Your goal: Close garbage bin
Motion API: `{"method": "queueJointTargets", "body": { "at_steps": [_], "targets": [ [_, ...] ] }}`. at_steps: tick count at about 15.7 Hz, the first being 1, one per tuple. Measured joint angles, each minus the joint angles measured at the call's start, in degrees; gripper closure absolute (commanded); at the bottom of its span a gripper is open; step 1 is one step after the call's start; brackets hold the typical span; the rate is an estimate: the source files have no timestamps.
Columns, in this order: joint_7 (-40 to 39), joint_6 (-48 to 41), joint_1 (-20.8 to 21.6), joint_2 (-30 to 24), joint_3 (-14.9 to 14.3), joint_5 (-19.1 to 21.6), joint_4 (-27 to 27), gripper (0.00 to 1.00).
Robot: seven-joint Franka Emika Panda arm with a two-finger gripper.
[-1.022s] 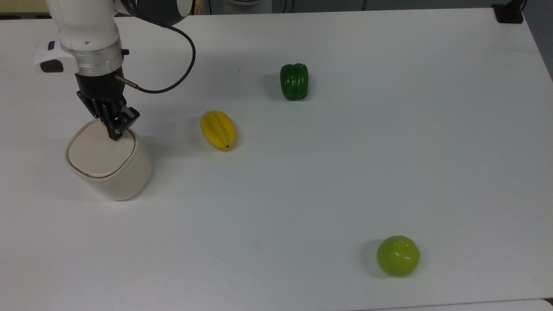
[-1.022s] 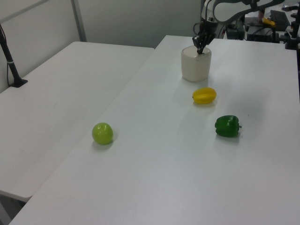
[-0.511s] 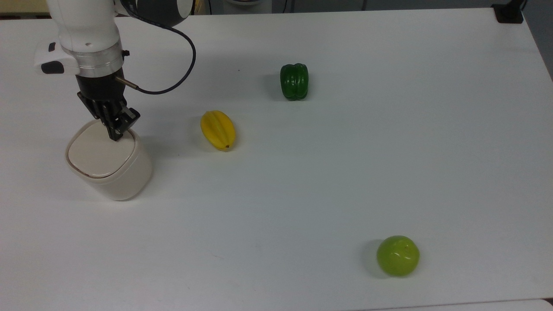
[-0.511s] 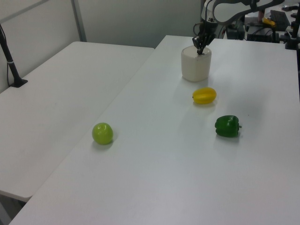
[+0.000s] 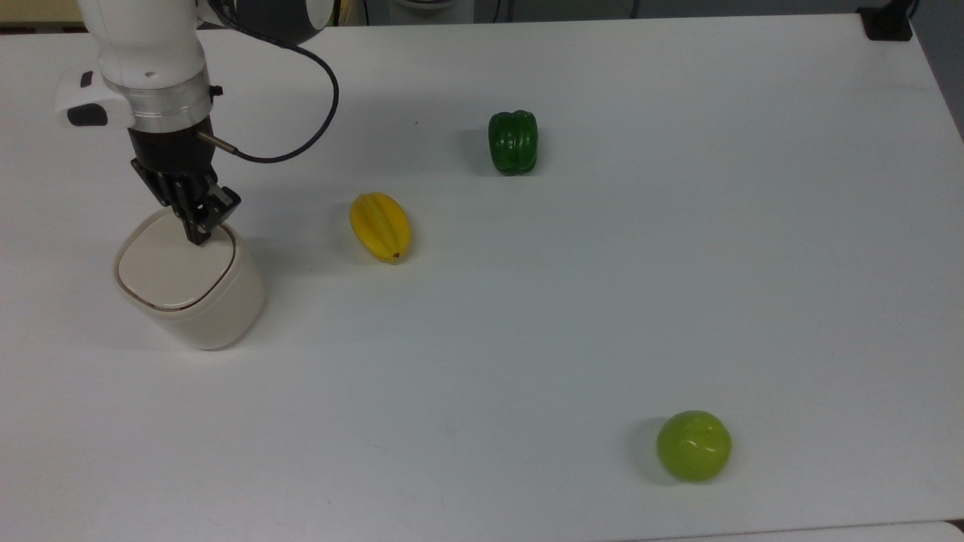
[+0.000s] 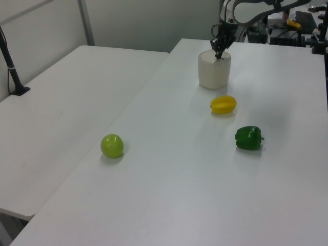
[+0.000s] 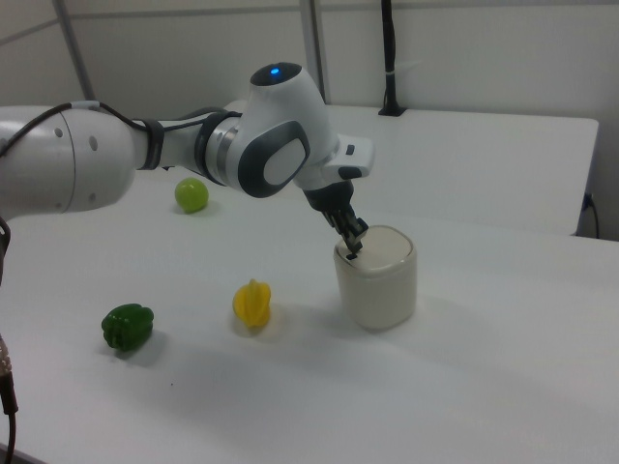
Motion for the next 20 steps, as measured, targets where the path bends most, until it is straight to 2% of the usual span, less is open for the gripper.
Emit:
{"method": "queueJointTargets", "body": {
  "at_steps": [6,11,14,17,18,19,20],
  "targets": [
    [0.01,-1.27,-0.76,-3.05,-0.5,0.14,0.82,0.86],
    [0.01,-12.28,-0.4,-8.25,-0.14,0.57,1.75,0.82],
    [0.0,-16.68,0.19,-9.98,0.13,0.77,1.75,0.72],
    [-0.06,-18.3,1.24,-10.12,0.3,0.88,1.74,0.67],
    [-0.07,-18.9,1.82,-10.32,0.31,0.93,1.75,0.63],
    [-0.12,-20.09,2.41,-10.74,0.32,1.01,1.75,0.54],
    [-0.44,-21.87,3.0,-11.41,0.34,1.06,1.75,0.39]
  ]
}}
